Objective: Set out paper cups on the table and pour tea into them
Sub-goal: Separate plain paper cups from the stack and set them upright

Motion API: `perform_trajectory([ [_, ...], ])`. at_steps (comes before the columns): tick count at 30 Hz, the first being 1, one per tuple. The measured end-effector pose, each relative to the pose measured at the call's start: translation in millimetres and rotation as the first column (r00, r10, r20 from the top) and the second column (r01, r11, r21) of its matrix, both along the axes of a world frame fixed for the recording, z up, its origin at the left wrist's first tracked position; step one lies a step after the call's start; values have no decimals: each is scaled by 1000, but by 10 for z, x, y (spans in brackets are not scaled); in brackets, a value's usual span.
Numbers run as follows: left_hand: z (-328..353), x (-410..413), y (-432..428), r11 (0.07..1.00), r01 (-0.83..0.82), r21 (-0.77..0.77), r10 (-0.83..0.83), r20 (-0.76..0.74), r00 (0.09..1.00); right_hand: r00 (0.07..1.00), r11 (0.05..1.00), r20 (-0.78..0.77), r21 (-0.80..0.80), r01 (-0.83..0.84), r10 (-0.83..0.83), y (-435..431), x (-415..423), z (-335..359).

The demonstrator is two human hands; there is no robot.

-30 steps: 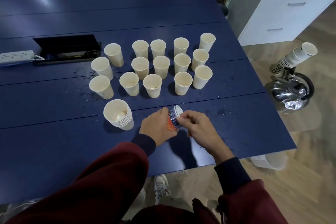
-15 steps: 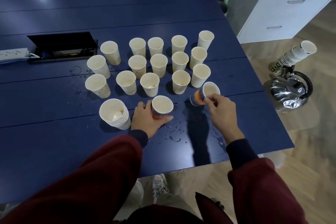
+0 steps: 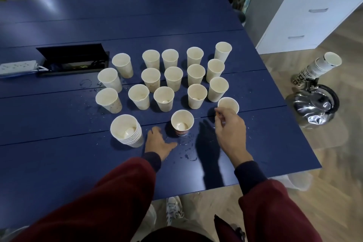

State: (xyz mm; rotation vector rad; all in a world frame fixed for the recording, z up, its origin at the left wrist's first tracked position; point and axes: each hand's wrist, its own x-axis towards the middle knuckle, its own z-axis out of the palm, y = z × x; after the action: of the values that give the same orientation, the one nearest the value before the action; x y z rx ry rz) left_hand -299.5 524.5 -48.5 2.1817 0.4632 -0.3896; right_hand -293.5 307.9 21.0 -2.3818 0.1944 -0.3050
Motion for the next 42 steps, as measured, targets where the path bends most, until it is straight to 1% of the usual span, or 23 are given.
perform_trajectory([
  [3,-82,-246,173,995,-93,-29,92,-40,995,999,999,28,44,-30,29,189,-11,6],
  [5,-120,-370,260,984,-174,-38,172,-55,984,994,993,56,65,-95,91,351,10,21],
  [8,-118,-506,389,967,-255,-5,255,-61,965,975,971,90,109,-211,201,668,30,109],
  [9,-81,-533,424,964,-267,18,267,-64,962,963,961,124,109,-255,241,775,26,150],
  [11,-30,-556,557,936,-346,66,350,-60,935,916,923,201,98,-372,348,1027,6,235],
  [12,-3,-548,620,913,-401,70,404,-41,914,888,896,220,102,-432,403,1142,-8,271],
  [14,-14,-493,781,875,-482,44,480,50,876,827,823,203,133,-553,524,1355,-32,307],
  [15,-34,-449,852,880,-475,22,471,100,877,793,783,171,139,-606,584,1452,-55,310],
  [17,153,-380,872,913,-404,55,389,182,903,728,720,73,105,-685,682,1614,-98,254],
  [19,315,-319,865,949,-307,73,280,252,926,690,691,-34,37,-722,723,1728,-136,185],
  [20,370,-302,868,959,-280,36,262,260,930,688,689,-56,7,-725,724,1759,-147,162],
  [22,511,-292,832,963,-255,-88,269,260,927,715,715,-30,-12,-699,699,1758,-139,156],
  [23,577,-289,814,957,-257,-135,284,259,923,734,734,-1,-3,-679,679,1736,-126,168],
  [25,646,-293,810,957,-233,-172,272,260,926,773,772,39,40,-635,634,1683,-84,210],
  [27,693,-312,829,961,-217,-171,257,268,929,807,802,43,92,-590,589,1640,-34,262],
  [29,680,-329,885,974,-157,-162,202,310,929,830,822,5,137,-552,557,1624,-7,282],
  [31,677,-340,942,994,-41,-97,72,342,937,837,832,-51,162,-531,545,1635,-7,277],
  [33,664,-338,993,999,36,-29,-24,334,942,843,841,-99,189,-506,529,1665,2,263],
  [36,622,-373,1094,999,45,-17,-37,311,950,855,863,-149,194,-467,496,1778,-2,242],
  [39,633,-422,1235,998,46,-37,-33,298,954,871,885,-178,189,-426,457,1941,-58,202],
  [42,594,-450,1444,998,61,-33,-50,268,962,926,932,-151,176,-318,345,2034,-59,201],
])
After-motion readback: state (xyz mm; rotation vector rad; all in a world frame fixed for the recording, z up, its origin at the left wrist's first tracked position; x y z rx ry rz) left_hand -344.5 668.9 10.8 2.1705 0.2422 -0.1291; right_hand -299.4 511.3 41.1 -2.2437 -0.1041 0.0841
